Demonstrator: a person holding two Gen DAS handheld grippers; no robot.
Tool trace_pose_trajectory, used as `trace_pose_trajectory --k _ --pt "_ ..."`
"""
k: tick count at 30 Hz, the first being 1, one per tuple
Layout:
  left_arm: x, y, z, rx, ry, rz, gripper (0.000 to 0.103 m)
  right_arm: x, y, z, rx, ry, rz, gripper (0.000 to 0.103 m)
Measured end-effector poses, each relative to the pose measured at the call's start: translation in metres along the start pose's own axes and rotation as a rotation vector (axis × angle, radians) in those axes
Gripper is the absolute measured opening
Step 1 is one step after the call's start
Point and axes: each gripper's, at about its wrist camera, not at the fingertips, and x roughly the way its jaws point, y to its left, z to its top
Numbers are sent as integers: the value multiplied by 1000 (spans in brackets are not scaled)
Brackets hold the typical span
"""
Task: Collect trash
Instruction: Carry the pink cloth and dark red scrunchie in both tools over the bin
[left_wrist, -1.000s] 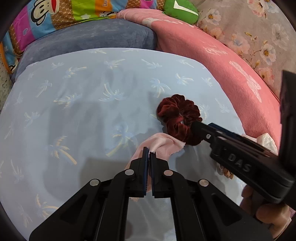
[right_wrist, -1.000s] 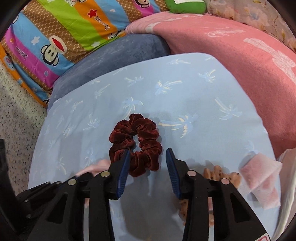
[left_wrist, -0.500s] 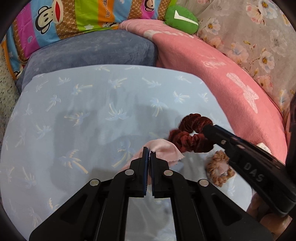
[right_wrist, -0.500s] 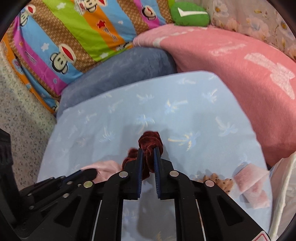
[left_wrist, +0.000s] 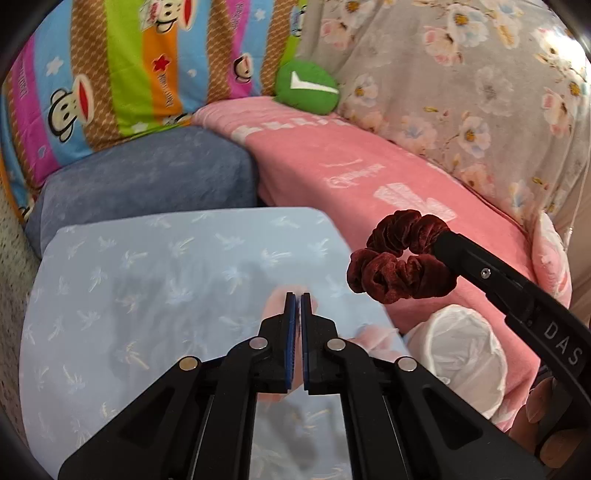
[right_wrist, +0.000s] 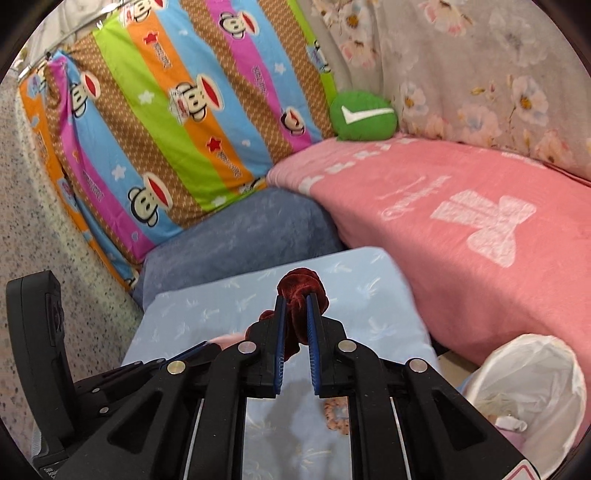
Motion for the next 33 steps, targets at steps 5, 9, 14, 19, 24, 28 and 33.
trace_pose_trajectory --k 5,9,14,19,24,28,33 --pt "-14 -37 4 60 -33 -41 3 -46 -25 7 22 -62 -31 10" --pt "-21 -68 3 108 -49 -75 3 -75 -45 7 37 -96 -61 10" --pt "-24 -101 -4 162 -46 -105 3 -108 -75 0 64 -122 -103 10" --pt "-18 -98 -26 195 -18 -71 8 -126 -96 -19 91 -103 -137 10" --pt "4 -61 -64 139 40 21 75 -124 -113 -53 132 -54 -144 10" --pt "38 -31 -94 101 153 83 75 -110 -116 -77 166 -14 -136 10" --pt "67 -12 -111 54 223 108 75 -87 -112 -95 179 34 -119 10"
